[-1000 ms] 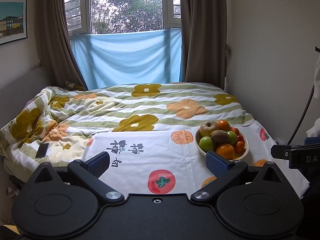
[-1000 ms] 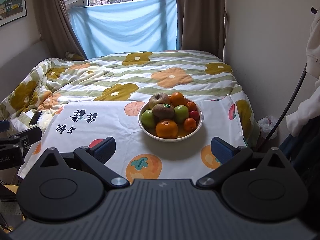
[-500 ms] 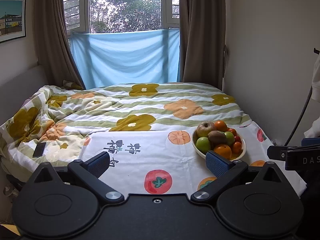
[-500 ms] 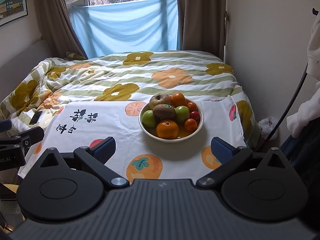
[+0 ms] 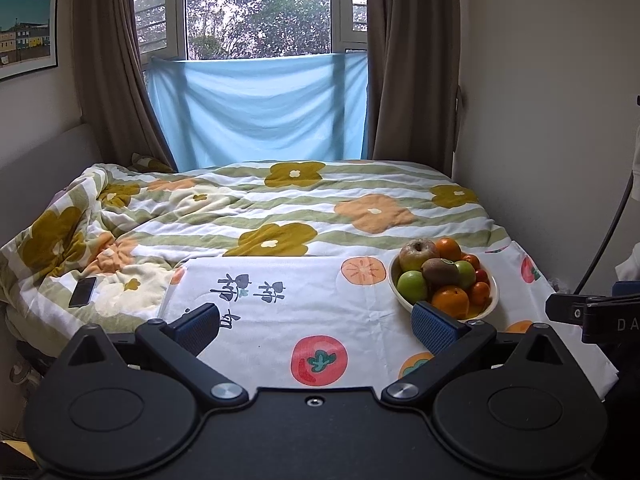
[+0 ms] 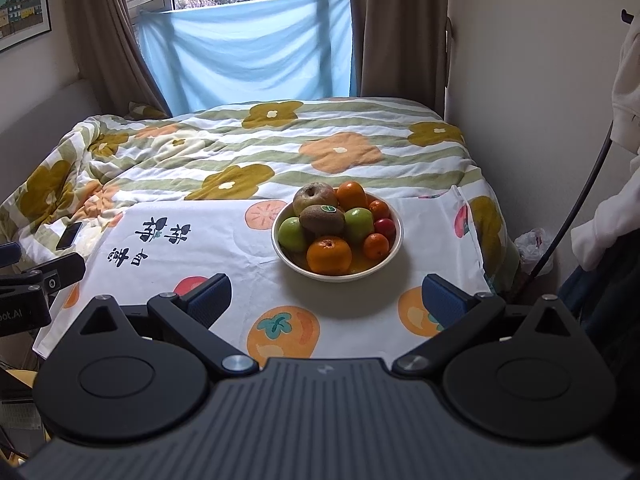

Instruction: Organize fruits

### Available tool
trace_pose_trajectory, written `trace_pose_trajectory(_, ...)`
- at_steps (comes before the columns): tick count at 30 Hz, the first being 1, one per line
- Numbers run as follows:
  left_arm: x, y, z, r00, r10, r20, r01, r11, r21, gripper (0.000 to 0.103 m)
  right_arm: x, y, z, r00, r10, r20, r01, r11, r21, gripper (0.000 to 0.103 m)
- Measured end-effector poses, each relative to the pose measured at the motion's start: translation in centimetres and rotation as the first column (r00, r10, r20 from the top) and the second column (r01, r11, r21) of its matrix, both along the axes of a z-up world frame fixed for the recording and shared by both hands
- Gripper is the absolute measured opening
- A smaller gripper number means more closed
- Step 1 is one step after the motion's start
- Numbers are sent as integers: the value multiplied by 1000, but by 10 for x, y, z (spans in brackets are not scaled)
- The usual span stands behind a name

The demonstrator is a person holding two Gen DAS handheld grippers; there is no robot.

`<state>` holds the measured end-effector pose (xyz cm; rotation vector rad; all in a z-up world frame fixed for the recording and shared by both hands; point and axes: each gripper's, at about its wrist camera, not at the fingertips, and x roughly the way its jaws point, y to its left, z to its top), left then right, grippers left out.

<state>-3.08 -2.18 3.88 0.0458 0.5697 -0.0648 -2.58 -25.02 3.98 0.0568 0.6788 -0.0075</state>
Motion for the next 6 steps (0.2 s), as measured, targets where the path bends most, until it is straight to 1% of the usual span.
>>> trace_pose_trajectory(6,4,-3,-2,1000,-5,-12,5,1000,-4,103,4,-6,-3,1000,-4,-12,4,1000,9,103)
